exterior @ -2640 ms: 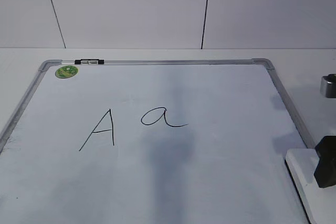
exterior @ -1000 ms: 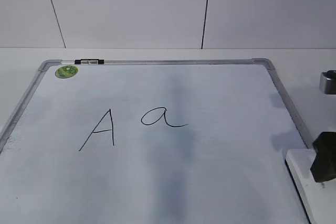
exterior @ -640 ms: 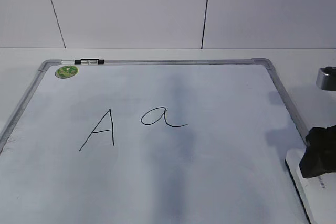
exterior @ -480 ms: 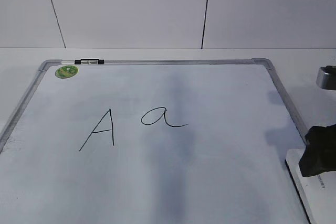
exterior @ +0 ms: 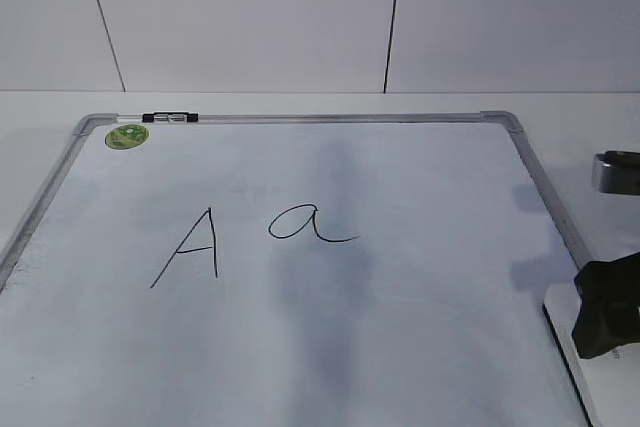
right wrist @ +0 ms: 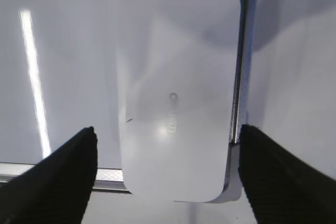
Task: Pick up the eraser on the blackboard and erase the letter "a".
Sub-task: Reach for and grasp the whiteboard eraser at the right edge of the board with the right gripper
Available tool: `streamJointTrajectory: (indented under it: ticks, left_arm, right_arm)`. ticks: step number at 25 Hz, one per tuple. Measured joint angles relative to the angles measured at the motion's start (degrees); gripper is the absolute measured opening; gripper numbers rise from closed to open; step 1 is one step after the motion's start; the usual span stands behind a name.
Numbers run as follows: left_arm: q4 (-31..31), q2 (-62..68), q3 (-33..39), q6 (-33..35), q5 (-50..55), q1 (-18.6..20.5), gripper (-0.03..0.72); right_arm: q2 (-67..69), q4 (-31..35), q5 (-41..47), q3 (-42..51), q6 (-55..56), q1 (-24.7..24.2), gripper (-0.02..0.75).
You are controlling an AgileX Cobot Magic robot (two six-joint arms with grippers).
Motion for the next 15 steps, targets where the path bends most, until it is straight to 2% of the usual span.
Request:
streamJointTrajectory:
  ticks: [15]
  left_arm:
    - [0.0, 0.0, 0.0, 0.0, 0.0, 0.0, 0.455]
  right_arm:
    - [3.1, -1.6, -1.6, -0.4, -1.7, 0.0, 0.655]
